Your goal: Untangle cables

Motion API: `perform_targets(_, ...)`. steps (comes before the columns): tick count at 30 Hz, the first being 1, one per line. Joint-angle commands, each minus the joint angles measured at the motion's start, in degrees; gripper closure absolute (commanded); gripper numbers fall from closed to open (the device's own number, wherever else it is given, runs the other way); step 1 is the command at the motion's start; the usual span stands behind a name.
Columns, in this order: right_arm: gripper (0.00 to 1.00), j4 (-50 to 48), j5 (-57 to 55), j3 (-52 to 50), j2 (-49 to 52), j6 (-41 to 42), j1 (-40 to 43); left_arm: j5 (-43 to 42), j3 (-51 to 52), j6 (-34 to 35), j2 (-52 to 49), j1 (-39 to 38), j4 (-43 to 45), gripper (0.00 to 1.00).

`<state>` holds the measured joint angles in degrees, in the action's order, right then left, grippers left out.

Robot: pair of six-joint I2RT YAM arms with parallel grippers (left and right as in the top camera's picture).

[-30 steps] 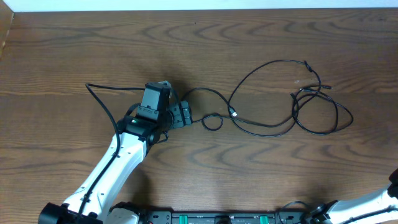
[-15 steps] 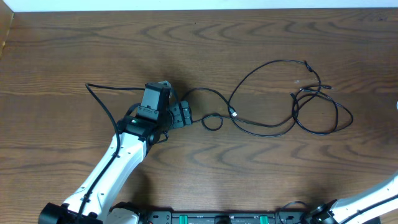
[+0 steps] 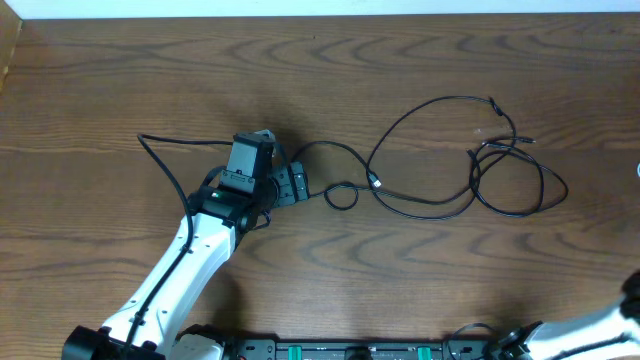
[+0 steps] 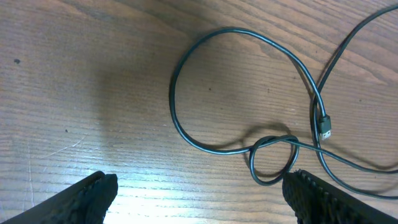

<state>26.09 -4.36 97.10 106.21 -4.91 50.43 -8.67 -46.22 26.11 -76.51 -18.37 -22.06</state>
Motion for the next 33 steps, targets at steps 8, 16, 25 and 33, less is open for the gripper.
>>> perform_targets(8,0.01,1.09,19.10,0.76,-21.20,5.73,-11.32,0.72,0.24,0.07,-0.33,0.31,0.02,0.09)
perform_targets(16,0.02,5.46,17.77,0.17,-29.03,5.51,-26.27,0.72,0.24,0.07,-0.33,0.31,0.02,0.09)
perform_targets(25,0.01,3.19,14.88,-5.90,-35.56,3.93,-38.27,0.72,0.24,0.07,-0.33,0.31,0.02,0.09)
perform_targets(33,0.01,-8.11,6.84,-21.90,-47.87,4.09,-41.79,0.72,0.24,0.07,-0.33,0.31,0.02,0.09)
